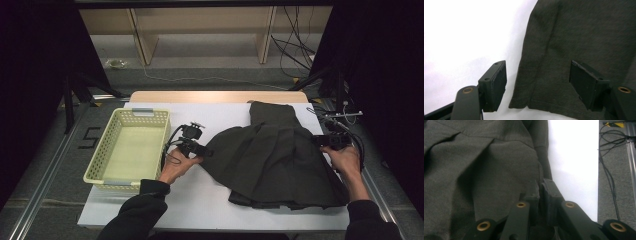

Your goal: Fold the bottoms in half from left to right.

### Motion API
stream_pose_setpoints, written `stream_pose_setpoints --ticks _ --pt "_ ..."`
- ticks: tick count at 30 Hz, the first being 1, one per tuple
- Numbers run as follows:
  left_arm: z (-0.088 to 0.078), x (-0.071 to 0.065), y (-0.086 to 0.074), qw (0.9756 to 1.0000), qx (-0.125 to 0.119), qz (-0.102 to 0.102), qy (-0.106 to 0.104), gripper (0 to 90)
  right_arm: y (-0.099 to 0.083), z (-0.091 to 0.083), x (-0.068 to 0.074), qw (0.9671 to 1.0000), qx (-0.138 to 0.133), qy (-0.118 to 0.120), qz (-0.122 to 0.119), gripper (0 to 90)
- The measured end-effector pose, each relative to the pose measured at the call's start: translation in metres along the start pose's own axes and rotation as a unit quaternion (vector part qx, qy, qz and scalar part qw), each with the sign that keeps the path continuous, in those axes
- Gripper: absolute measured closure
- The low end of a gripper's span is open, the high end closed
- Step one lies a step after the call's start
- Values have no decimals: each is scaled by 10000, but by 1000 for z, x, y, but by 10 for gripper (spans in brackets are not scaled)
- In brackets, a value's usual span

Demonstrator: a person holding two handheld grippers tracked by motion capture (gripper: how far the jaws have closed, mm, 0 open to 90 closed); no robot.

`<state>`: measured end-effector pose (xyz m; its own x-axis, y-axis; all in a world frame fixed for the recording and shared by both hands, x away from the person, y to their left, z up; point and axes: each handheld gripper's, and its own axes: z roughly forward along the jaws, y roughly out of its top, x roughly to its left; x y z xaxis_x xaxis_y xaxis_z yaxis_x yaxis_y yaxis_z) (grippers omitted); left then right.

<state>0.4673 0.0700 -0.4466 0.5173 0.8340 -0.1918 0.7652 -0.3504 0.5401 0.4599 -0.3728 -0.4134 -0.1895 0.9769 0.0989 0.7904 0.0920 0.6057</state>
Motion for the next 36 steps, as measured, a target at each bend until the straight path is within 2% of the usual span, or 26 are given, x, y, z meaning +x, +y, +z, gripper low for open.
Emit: stream_pose_setpoints --ticks 4,9,12,14,18,22,25,29,31,36 --pt "5 4 -2 9999 93 -62 -18 307 -1 0 1 10000 -39 0 -28 800" --pt "12 5 -4 9997 224 -78 -73 355 -1 -3 4 9999 -114 71 -33 665" --pt "18 7 -7 9992 317 -116 -208 410 -2 -5 6 9998 -151 108 -71 575" --pt "20 7 -8 9991 372 -49 -212 443 -2 -7 7 9998 -175 117 -66 546" --pt "20 7 -9 9991 359 -12 -208 594 -3 -13 9 9995 -270 113 -114 519" --pt "18 7 -11 9983 432 53 -391 780 -5 -15 13 9994 -263 122 -187 510" --pt "17 1 -14 9977 491 243 -402 873 -7 -17 15 9994 -235 107 -233 514" --pt "13 -12 -21 9955 606 454 -570 882 -10 -18 14 9995 -196 93 -246 533" --pt "10 -20 -26 9937 693 596 -653 882 -13 -18 13 9996 -160 81 -231 544" --pt "2 -37 -37 9903 772 747 -876 882 -20 -17 9 9997 -51 64 -234 583"
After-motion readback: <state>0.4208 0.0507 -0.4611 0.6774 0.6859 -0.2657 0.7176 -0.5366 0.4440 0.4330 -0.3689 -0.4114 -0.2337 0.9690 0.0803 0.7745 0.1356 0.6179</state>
